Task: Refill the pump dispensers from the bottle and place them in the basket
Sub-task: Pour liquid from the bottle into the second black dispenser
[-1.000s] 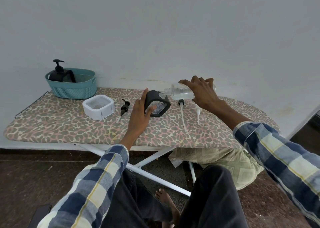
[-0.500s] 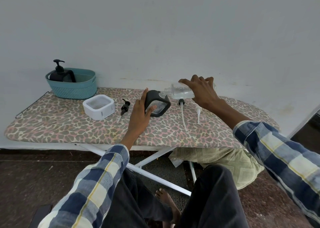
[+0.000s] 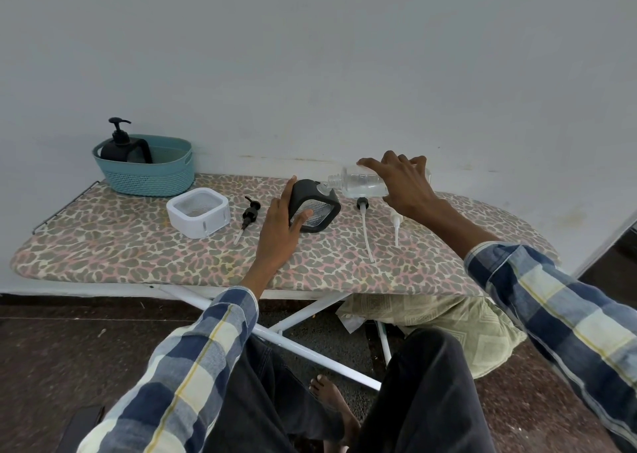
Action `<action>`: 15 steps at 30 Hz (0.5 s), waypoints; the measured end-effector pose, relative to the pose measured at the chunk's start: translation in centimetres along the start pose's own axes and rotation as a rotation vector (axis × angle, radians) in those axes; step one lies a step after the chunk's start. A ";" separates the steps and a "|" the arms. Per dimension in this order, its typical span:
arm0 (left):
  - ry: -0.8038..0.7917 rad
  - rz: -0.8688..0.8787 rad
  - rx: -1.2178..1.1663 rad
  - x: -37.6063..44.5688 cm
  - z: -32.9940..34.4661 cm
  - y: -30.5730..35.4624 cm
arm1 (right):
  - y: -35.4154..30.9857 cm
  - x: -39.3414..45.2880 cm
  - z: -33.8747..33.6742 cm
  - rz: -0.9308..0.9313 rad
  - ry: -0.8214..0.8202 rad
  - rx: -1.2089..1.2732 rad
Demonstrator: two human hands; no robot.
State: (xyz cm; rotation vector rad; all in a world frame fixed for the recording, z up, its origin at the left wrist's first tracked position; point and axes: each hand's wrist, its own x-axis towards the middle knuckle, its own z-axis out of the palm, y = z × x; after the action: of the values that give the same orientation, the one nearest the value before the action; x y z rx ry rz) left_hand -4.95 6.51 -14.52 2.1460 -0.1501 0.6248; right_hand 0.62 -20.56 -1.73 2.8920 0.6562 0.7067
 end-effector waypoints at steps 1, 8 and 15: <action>0.001 -0.005 0.007 0.0 0.0 0.0 | -0.1 -0.1 0.2 0.011 -0.013 0.027; 0.015 -0.114 -0.082 0.0 -0.2 -0.1 | -2.1 -1.5 3.3 0.156 -0.069 0.397; 0.042 -0.167 -0.078 -0.3 -0.4 0.5 | -3.5 -1.5 4.1 0.362 0.113 0.887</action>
State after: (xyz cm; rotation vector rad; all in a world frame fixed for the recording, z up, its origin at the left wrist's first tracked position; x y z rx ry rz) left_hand -5.49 6.49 -14.11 2.0435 0.0272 0.5565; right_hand -0.04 -17.95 -6.63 3.8848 0.5576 0.7599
